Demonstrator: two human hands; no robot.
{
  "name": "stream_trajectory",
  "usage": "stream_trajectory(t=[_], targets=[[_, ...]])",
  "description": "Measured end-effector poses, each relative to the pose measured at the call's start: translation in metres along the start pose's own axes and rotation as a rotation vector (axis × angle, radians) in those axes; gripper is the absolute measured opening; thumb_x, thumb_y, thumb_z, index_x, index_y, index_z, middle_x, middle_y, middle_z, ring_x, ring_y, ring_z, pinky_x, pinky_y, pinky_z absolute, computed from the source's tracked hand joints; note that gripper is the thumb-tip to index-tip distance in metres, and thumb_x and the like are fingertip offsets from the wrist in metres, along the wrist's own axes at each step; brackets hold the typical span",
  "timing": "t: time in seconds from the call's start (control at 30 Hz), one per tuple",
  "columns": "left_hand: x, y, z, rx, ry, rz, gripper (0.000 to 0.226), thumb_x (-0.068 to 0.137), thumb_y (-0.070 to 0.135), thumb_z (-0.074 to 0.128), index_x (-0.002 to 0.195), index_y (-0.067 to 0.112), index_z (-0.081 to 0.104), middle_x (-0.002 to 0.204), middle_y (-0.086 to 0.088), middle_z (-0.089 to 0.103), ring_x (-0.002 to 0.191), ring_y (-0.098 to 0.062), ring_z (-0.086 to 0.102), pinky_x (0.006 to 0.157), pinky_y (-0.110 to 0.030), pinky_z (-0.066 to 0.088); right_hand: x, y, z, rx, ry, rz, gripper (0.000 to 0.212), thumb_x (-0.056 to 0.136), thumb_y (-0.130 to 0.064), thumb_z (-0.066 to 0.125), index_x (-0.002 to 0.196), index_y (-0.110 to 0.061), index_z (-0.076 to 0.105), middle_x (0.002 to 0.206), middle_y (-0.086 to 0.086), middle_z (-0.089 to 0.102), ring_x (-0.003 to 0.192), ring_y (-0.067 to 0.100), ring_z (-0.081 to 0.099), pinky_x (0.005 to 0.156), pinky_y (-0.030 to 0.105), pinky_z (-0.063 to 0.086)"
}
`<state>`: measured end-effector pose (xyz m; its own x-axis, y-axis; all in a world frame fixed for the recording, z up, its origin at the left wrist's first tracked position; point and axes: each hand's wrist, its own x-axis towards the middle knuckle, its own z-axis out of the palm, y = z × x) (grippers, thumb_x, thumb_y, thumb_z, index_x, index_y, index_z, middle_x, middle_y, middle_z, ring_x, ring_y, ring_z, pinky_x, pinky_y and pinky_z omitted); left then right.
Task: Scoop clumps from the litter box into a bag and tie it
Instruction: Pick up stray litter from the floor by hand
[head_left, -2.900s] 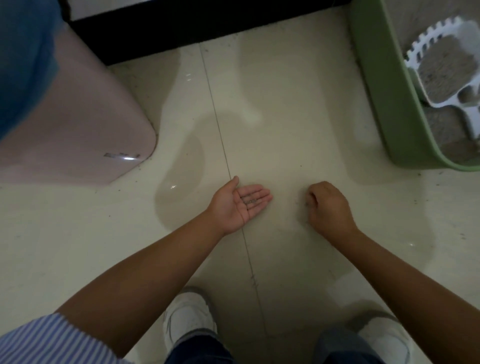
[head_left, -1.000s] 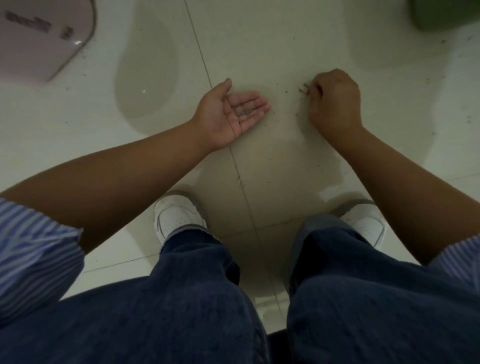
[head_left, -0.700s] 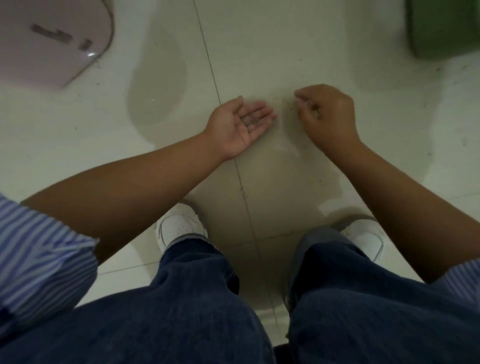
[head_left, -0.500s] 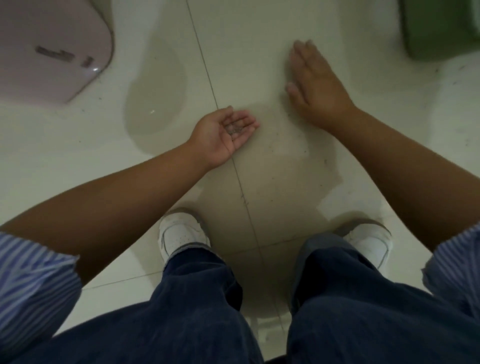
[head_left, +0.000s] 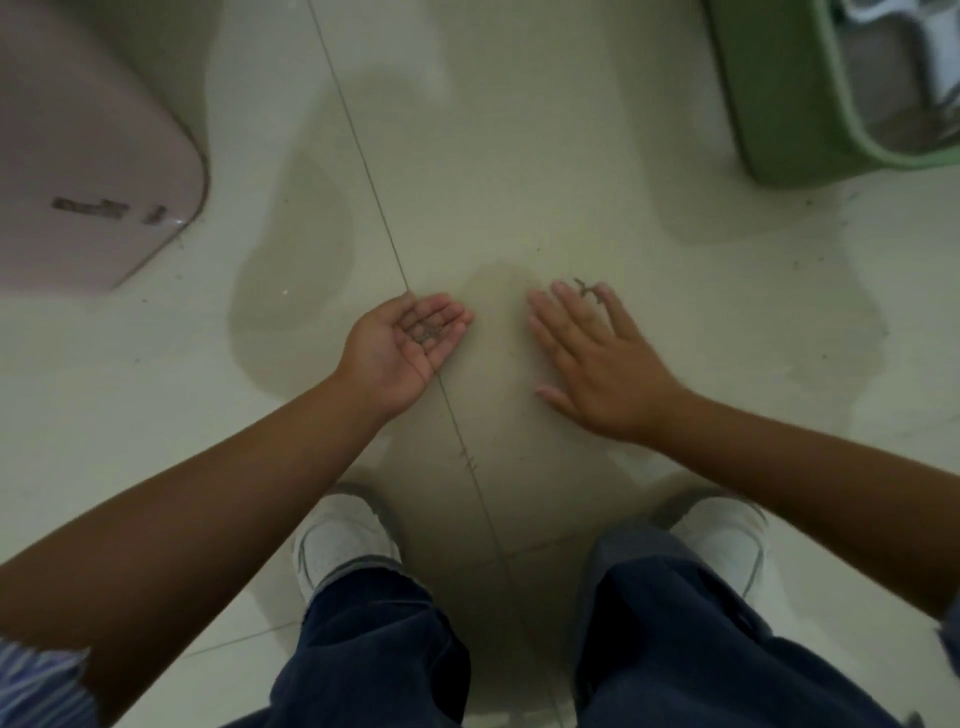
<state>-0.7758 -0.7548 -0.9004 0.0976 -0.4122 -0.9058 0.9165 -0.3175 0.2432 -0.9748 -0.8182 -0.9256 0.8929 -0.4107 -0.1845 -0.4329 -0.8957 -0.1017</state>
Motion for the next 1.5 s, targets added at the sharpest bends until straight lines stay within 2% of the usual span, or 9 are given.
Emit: stream_trajectory(t=[0.13,0.3,0.43,0.6,0.73,0.87,1.03,1.27,1.5], targets=[[-0.001,0.000,0.000,0.020,0.020,0.018,0.067,0.099,0.016,0.032,0.047,-0.005,0.069,0.059,-0.016,0.068,0.055,-0.025,0.070,0.053,-0.026,0.057,0.020,-0.031,0.017,-0.003,-0.001,0.084,0.065,0.090,-0.048,0.024,0.122,-0.001,0.057,0.130,0.013,0.058,0.124,0.029,0.050,0.110,0.045,-0.001],[-0.003,0.002,0.001,0.028,0.018,0.025,0.067,0.099,0.016,0.032,0.048,-0.005,0.068,0.060,-0.017,0.069,0.055,-0.026,0.070,0.054,-0.027,0.058,0.018,-0.017,0.012,0.017,-0.073,0.252,0.077,0.093,-0.052,0.001,0.125,-0.004,0.053,0.131,0.011,0.057,0.126,0.027,0.042,0.104,0.052,0.017],[-0.003,-0.003,0.003,0.020,0.011,0.015,0.067,0.100,0.016,0.032,0.049,-0.005,0.069,0.060,-0.016,0.069,0.056,-0.025,0.070,0.054,-0.026,0.058,0.008,0.003,0.011,-0.008,-0.057,0.342,0.080,0.092,-0.054,-0.002,0.129,0.000,0.045,0.136,0.016,0.051,0.128,0.029,0.026,0.101,0.056,0.011],[0.000,-0.005,0.007,0.042,0.012,-0.001,0.067,0.100,0.016,0.032,0.048,-0.005,0.069,0.059,-0.016,0.068,0.054,-0.025,0.070,0.053,-0.027,0.057,0.037,-0.006,0.002,-0.013,-0.014,0.314,0.076,0.093,-0.051,0.005,0.127,-0.002,0.053,0.134,0.013,0.054,0.126,0.031,0.049,0.100,0.057,0.035],[0.001,0.004,0.007,0.063,0.037,0.007,0.065,0.100,0.017,0.031,0.052,-0.007,0.068,0.058,-0.017,0.068,0.053,-0.026,0.070,0.053,-0.026,0.057,0.064,-0.001,-0.009,0.209,-0.110,0.324,0.089,0.075,-0.052,-0.002,0.144,0.001,0.019,0.155,0.014,0.016,0.144,0.027,0.016,0.116,0.035,0.002],[0.000,0.006,0.008,0.047,0.033,0.004,0.061,0.100,0.016,0.031,0.057,-0.007,0.067,0.057,-0.016,0.068,0.052,-0.025,0.069,0.051,-0.026,0.057,0.041,0.000,-0.009,0.021,-0.141,0.368,0.074,0.080,-0.048,0.023,0.126,0.002,0.053,0.134,0.016,0.054,0.123,0.028,0.053,0.109,0.040,0.023],[0.000,-0.006,0.012,0.040,-0.005,-0.032,0.066,0.100,0.016,0.032,0.049,-0.006,0.069,0.058,-0.017,0.068,0.053,-0.025,0.070,0.053,-0.027,0.057,0.000,-0.003,-0.009,0.089,-0.166,0.485,0.077,0.086,-0.053,0.015,0.135,0.002,0.040,0.143,0.017,0.041,0.134,0.031,0.038,0.111,0.033,-0.014],[0.001,0.000,0.015,0.019,0.004,0.008,0.066,0.100,0.016,0.031,0.050,-0.006,0.069,0.057,-0.016,0.068,0.052,-0.025,0.069,0.052,-0.027,0.056,0.023,-0.007,-0.016,0.048,-0.115,0.383,0.065,0.080,-0.042,0.032,0.118,0.003,0.060,0.127,0.018,0.059,0.116,0.034,0.058,0.104,0.045,0.031],[-0.005,0.016,-0.001,-0.021,0.074,0.077,0.037,0.100,0.016,0.030,0.082,-0.006,0.054,0.058,-0.016,0.068,0.052,-0.025,0.069,0.071,-0.037,0.052,0.057,-0.035,-0.003,0.010,-0.144,0.219,0.070,0.078,-0.051,0.026,0.119,-0.006,0.062,0.128,0.006,0.061,0.120,0.022,0.056,0.114,0.037,-0.012]])
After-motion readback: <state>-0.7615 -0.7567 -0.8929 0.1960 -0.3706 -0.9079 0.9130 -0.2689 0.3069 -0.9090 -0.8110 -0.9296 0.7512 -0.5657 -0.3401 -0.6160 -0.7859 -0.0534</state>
